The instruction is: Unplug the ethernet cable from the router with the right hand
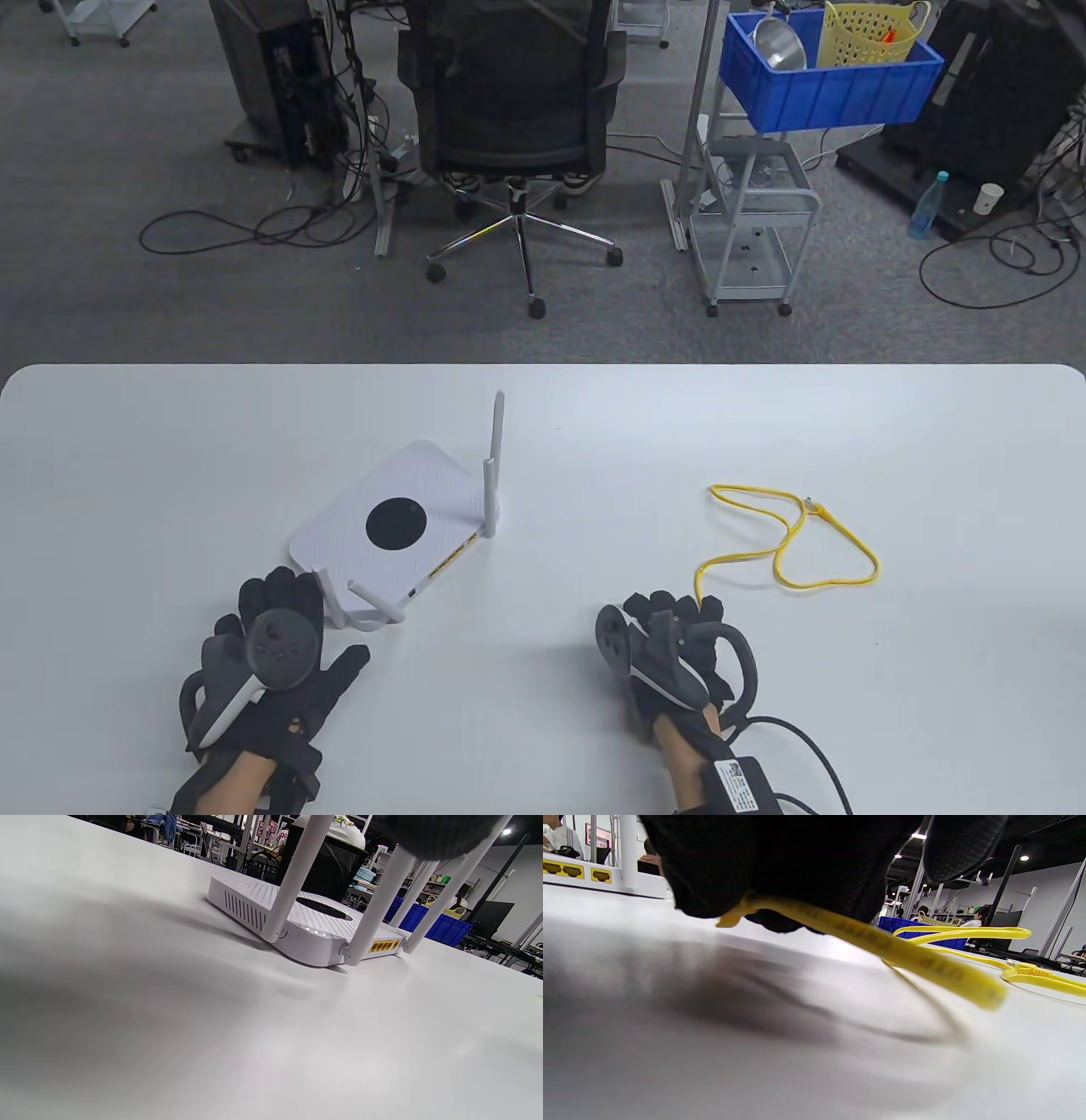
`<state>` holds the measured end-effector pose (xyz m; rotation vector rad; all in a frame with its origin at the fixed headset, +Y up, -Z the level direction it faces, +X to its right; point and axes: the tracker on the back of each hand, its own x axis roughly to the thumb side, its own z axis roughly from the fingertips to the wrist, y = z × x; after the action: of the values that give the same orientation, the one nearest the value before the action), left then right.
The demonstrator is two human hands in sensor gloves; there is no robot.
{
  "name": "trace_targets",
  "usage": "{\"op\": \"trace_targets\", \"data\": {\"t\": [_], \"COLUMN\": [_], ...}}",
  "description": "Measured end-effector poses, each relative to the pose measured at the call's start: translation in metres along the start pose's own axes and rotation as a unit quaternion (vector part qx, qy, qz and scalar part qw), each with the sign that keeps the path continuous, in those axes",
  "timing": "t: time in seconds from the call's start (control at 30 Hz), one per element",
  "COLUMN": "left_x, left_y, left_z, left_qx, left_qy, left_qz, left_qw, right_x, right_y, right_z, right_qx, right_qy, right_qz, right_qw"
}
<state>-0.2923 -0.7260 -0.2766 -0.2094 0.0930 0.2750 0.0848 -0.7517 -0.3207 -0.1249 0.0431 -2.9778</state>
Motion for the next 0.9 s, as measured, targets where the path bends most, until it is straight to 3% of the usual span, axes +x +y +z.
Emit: {"op": "trace_targets", "data": {"t": [0.43,0.9], "left_x": [0.000,-0.003], "left_y": [-0.002,-0.002], "left_z": [0.001,0.000], "left_qx": [-0.002,-0.006], "left_qy": [-0.003,0.005], "left_qz": [0.002,0.010], "left_qw": [1.000,1.000], "right_x": [0.002,-0.017], "right_y": [0.001,-0.037], "right_z": [0.001,0.019], "right_qx": [0.039,0.007], "right_qy": [-0.003,-0.033], "right_qz": [0.008,-0.059], "right_qw": [0.999,0.998]}}
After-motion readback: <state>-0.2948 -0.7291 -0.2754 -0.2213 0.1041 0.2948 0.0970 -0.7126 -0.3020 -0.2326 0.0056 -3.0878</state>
